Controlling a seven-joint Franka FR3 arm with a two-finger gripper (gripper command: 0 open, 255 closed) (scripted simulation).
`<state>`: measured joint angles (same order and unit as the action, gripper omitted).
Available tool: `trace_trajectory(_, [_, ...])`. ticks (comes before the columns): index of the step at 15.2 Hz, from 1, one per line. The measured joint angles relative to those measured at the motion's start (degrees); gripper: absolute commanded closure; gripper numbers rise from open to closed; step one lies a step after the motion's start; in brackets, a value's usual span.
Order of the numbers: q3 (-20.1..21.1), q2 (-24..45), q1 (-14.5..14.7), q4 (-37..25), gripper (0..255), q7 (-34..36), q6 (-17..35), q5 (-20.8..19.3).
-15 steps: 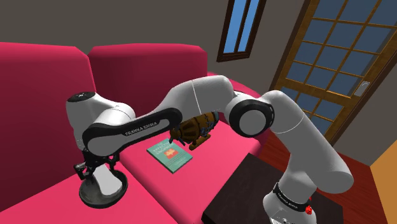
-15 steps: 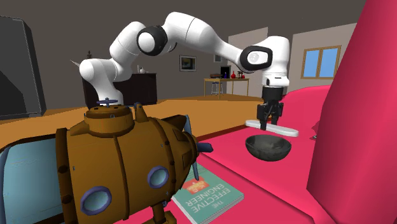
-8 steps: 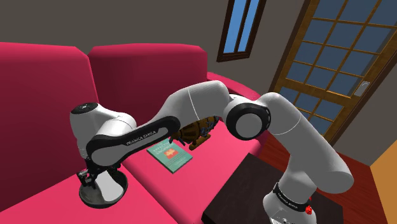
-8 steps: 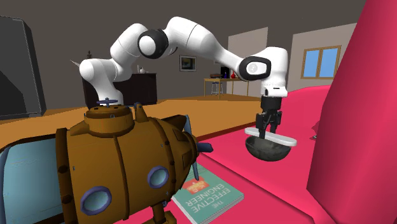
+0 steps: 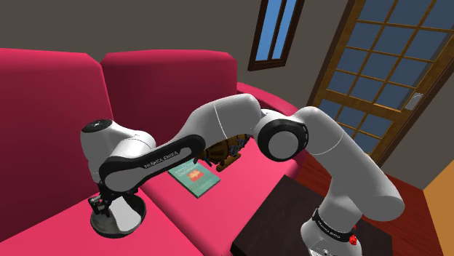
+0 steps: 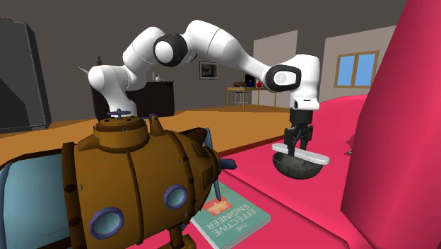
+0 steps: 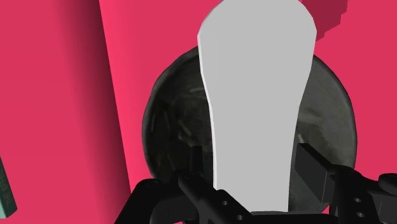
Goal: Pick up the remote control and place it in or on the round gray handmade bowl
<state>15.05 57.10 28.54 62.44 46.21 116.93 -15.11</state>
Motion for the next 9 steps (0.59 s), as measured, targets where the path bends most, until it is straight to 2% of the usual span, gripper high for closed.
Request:
trace_trajectory(6, [0.00,-0.01,0.00,-0.01,0,0.00,0.01,0.00])
trace_trajectory(9, [0.37,-2.55,-0.24,0.94,0,0.01,-1.64,0.33])
